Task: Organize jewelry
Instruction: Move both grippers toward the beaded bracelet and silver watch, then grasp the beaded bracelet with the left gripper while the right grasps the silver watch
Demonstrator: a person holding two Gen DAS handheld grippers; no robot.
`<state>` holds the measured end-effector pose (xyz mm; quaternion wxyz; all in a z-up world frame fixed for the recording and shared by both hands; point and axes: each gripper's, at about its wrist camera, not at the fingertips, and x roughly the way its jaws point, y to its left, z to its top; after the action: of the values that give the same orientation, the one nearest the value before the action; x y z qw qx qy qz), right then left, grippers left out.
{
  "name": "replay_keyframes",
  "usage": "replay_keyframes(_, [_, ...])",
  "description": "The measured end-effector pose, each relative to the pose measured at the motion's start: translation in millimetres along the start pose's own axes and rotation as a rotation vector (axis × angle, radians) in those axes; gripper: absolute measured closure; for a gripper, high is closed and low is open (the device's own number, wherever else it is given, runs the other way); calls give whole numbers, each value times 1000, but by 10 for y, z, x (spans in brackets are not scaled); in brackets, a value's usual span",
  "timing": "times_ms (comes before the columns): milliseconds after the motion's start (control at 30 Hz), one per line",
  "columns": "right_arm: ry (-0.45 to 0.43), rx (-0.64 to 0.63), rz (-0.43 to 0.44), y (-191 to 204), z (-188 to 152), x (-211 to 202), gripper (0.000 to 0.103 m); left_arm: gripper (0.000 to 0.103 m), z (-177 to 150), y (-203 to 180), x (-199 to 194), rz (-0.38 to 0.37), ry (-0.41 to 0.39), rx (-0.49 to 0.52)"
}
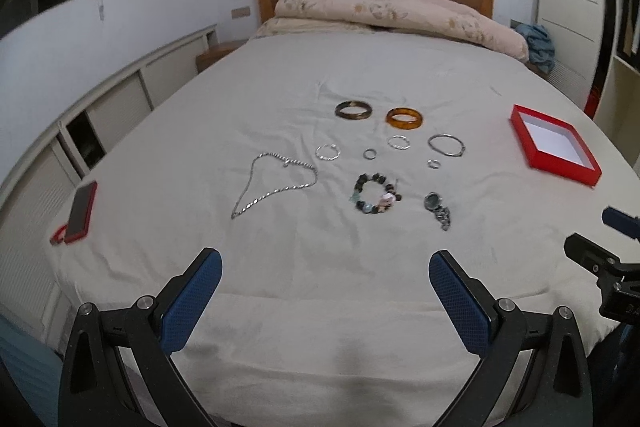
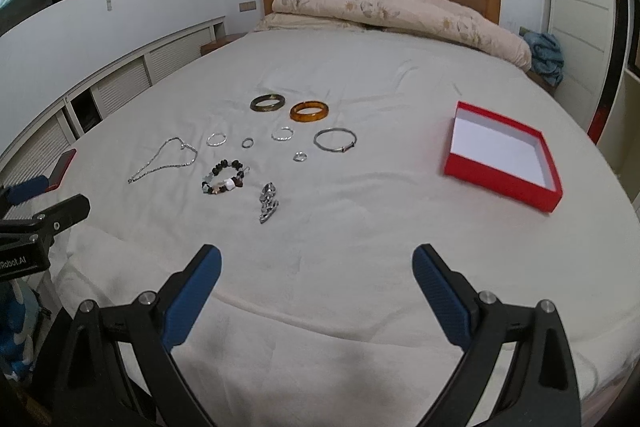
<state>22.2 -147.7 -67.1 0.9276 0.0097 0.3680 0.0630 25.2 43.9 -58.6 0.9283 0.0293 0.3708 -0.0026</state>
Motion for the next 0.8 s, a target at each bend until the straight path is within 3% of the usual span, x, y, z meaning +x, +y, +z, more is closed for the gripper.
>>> replay_keyframes(167, [32,18,25,8,32,160,8,2,8,181,186,7,23,-37])
replay_keyframes(333, [66,19,63,48,100,375,11,13,21,242,462,-10,72,-36])
replay_keyframes(400, [81,18,78,69,116,471,18,17,35,237,557,-22,91,-36])
replay_keyframes(467, [101,16,97,86,143,580,36,18,50,251,653,-31,106,-38])
replay_keyframes(533, [120,17,115,98,167,693,43,19,81,252,750,-41,115,-35])
replay_keyframes(667, [151,22,161,125,224,940,55,27,198,240,975,-80,137,-29])
replay_keyframes(800, [170,22,205,150,284,1171,58,32,330,196,1287,-130,172,-34])
